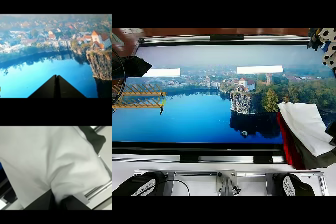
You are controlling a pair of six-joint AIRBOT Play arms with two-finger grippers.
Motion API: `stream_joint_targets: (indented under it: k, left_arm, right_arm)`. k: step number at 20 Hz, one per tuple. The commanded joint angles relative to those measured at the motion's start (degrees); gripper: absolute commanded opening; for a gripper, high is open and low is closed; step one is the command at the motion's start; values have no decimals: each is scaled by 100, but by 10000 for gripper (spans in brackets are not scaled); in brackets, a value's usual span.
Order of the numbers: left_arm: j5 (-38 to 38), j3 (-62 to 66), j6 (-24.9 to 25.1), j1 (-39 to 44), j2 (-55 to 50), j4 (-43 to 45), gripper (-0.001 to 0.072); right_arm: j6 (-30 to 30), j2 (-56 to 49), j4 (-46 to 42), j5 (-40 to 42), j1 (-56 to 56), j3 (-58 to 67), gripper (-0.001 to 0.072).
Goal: Fold the shirts.
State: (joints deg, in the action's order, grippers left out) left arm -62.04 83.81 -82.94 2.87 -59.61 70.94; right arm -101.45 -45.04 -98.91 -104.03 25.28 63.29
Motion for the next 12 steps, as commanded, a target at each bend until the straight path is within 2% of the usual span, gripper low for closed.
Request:
stream_joint_targets:
  k: [1, 7, 8, 9, 10, 12]
  left_arm:
    - [2, 4, -2, 2, 4, -2, 30]
    - [0, 4, -2, 2, 4, -2, 30]
    - [2, 4, -2, 2, 4, -2, 30]
    - [2, 4, -2, 2, 4, -2, 30]
    - [4, 4, 0, 2, 2, 0, 29]
    - [2, 4, 0, 0, -2, 0, 30]
  right_arm:
    - [-184, 168, -205, 192, 2, -765, 80]
    - [-337, 168, -750, 577, 2, -1314, 93]
    - [-376, 168, -597, 737, 2, -1386, 273]
    - [-385, 168, -450, 866, 2, -1434, 642]
    - [-417, 162, -409, 885, 2, -1436, 693]
    - [-306, 164, -595, 629, 2, -1370, 694]
